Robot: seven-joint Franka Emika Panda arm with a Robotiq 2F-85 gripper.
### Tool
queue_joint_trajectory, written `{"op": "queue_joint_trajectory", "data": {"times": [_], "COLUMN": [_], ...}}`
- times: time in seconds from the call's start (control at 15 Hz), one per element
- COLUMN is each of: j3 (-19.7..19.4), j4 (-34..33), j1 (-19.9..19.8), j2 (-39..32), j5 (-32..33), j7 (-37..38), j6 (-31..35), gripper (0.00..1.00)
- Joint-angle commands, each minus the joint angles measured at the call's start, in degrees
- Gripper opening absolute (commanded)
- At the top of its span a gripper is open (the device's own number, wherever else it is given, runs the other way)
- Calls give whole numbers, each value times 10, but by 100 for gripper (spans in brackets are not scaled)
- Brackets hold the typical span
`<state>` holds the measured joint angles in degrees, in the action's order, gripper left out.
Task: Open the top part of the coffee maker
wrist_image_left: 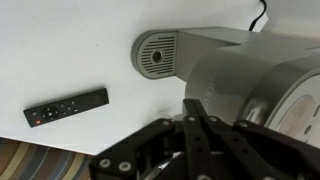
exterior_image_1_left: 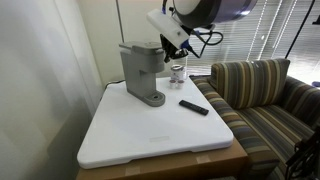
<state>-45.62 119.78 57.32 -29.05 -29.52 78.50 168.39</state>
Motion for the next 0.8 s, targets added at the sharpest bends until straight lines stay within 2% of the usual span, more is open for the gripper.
{"op": "queue_joint_trajectory", "data": {"times": [0.0,0.4,0.73], "j3": [5,5,-11], "j4": [-23,-38,-41], "j1": [-6,-8,3], "j2": [-36,-60,-59], "j5": [-8,-7,2], "j7": [14,24,22], "j6": [34,61,77], "gripper": [0,0,0]}}
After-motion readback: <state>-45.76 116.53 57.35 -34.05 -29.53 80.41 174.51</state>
